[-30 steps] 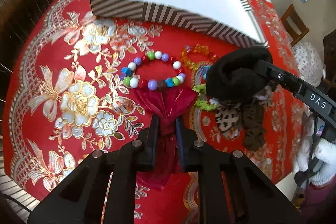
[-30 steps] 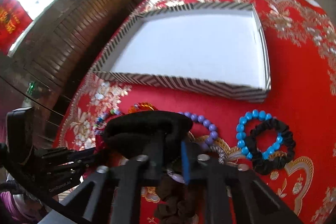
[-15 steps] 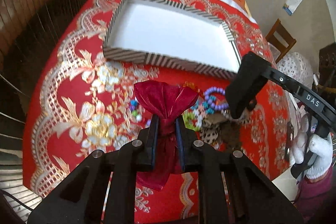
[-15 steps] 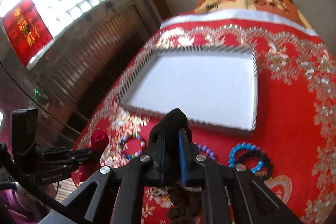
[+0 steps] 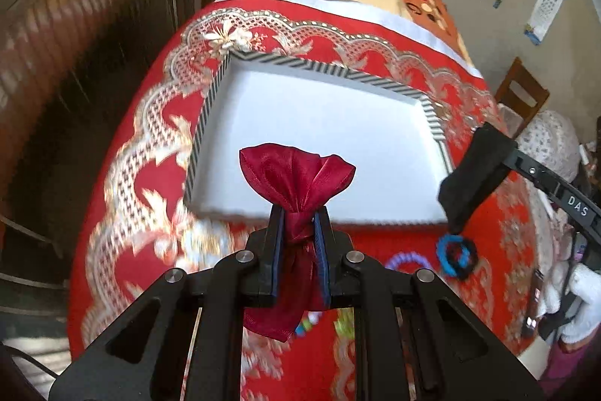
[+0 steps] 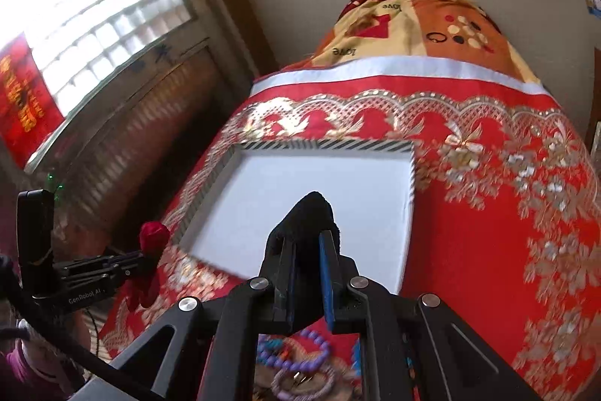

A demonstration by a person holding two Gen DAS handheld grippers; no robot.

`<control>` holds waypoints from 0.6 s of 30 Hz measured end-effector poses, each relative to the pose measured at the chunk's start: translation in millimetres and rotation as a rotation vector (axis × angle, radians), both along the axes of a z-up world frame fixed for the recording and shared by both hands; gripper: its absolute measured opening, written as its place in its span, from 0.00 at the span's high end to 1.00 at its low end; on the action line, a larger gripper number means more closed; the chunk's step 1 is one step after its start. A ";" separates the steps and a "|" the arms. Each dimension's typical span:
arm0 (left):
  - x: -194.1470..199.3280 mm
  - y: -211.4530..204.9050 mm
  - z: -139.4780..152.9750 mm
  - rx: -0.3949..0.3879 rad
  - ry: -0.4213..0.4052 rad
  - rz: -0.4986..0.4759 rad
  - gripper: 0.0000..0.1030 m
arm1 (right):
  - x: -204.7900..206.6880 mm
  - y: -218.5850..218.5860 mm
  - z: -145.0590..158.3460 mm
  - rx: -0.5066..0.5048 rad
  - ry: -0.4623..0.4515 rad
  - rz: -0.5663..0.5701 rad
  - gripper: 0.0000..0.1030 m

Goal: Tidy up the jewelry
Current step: 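Carry the bow into the tray and open the left tool while the right tool releases the pouch there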

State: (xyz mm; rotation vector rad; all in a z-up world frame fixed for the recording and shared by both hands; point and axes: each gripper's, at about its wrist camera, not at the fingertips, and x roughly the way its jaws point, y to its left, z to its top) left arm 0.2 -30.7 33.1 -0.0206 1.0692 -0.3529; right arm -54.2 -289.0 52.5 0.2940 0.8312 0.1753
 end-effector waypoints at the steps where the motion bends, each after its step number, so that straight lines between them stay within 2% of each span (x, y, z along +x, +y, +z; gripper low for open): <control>1: 7.9 -2.5 -1.0 0.008 -0.001 0.004 0.86 | 8.1 -4.5 -1.3 -0.014 0.007 -0.011 0.90; 10: 83.8 -30.3 -25.2 0.100 0.024 0.037 0.86 | 80.4 -41.6 -23.9 -0.053 0.096 -0.069 0.90; 18: 133.6 -40.9 -53.6 0.139 0.069 0.076 0.85 | 141.3 -39.7 -59.7 -0.115 0.173 -0.056 0.90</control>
